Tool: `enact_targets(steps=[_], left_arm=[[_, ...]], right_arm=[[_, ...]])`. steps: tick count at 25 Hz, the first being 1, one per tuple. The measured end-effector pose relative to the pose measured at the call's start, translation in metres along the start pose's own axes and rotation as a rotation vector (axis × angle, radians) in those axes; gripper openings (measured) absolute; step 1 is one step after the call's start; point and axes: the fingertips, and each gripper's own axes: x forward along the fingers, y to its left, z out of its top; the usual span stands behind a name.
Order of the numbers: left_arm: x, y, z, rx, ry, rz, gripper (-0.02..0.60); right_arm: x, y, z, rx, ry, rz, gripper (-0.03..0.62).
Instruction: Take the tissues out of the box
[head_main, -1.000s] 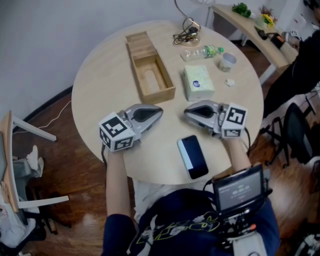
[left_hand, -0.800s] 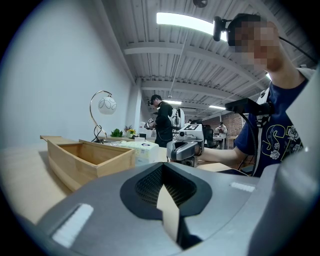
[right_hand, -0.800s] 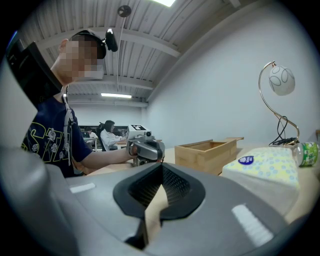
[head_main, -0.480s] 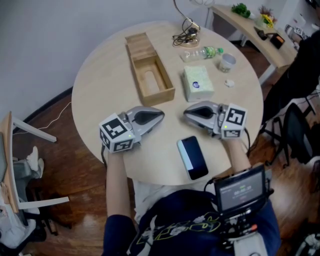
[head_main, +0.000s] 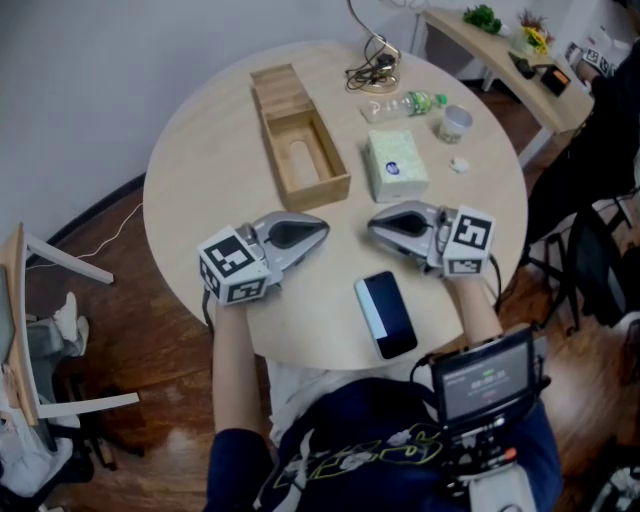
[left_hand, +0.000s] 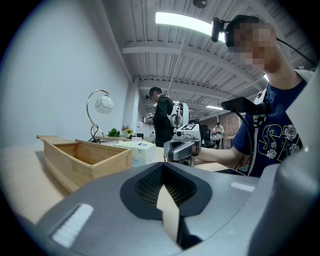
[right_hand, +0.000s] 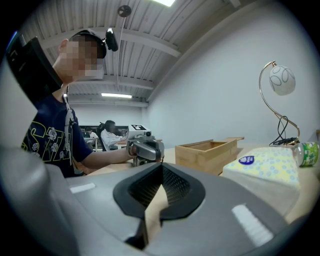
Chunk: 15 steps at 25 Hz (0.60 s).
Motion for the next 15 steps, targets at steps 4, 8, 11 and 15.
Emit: enact_targets(steps=[4,8,11,15], left_arm=[[0.0002,-0.0002,0.0003,-0.001,0.0,0.0,0.005],[-0.001,-0.0002,-0.001,-0.003,0.003,0.002,0.005],[-0.001,-0.001,-0.0013,-0.002,0.001,0.001,0.005],[-0.0014,-0.0003,-0.0009,-0.001,0.0,-0.001,0.005]], right_arm=[[0.0008,-0.0001,0.0008,-0.003,-0.001,-0.002,0.0],[0.0018,0.0012,0.0,-0.006,-0.003,0.007,0.0],[0.0012,0.0018,-0.0016,-0.001,0.0,0.007,0.0],[0.0019,0.0013,-0.0008,-0.002,0.002,0.006,0.0]])
